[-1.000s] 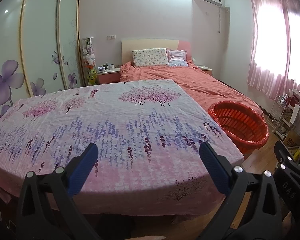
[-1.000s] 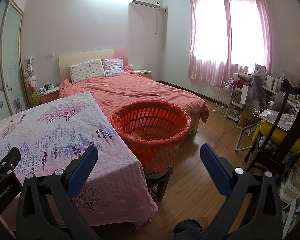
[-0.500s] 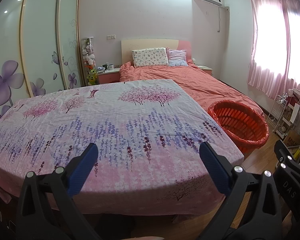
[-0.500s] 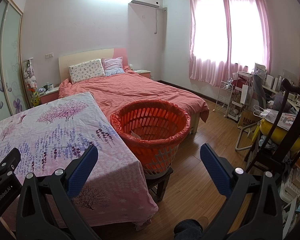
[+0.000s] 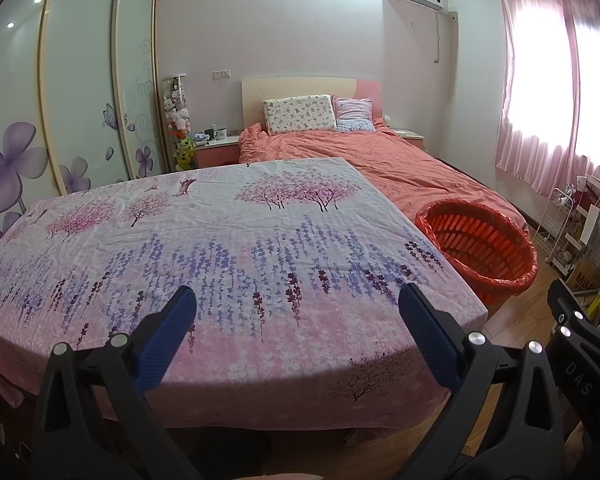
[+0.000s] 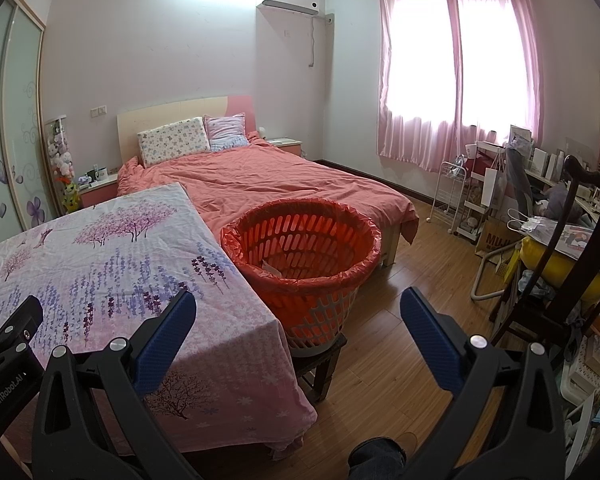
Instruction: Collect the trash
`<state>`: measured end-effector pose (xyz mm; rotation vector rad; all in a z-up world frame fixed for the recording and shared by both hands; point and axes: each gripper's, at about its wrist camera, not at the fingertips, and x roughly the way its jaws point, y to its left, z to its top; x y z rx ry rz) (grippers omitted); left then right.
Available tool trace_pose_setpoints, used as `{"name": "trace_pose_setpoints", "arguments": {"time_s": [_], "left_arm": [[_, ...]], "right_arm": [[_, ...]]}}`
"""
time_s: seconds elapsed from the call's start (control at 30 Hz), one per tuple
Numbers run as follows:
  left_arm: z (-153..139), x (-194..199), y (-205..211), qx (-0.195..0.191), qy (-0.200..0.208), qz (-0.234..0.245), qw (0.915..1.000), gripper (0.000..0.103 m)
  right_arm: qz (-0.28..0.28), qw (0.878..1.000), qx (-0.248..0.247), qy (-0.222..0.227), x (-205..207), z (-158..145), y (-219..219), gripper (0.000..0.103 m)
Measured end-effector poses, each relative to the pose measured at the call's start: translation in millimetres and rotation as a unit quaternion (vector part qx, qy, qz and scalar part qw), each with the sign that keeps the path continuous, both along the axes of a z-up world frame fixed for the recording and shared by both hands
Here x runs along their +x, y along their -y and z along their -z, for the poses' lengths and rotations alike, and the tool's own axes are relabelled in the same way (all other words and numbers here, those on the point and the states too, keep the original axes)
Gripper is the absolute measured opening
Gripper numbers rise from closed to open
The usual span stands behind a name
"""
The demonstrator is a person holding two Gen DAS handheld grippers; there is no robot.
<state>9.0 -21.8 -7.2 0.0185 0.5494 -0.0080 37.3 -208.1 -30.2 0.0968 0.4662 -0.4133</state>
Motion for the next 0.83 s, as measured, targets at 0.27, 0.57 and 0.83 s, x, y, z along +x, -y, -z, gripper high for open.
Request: {"name": "trace_pose_setpoints", "arguments": {"time_s": [0.27,0.57,0.83], "left_arm": [[0.1,0.3,0.3,0.000,0.000,0.000,1.0000,0.099],[2.7,-1.6,-0.9,0.000,-0.001,0.000,1.0000,0.099],[5.7,-3.4,-2.7,-0.001,-0.003,0.001,1.0000,0.099]], "right_arm": [[-0.001,1.000,0.000,0.000,-0.3,-0.6,0.5,0.101],[-0.001,1.000,0.001,-0.001,-1.9,1.3,-2.3,0.101],[-0.001,1.000,0.000,0.001,-2.8,2.3,-4.6,0.101]]}}
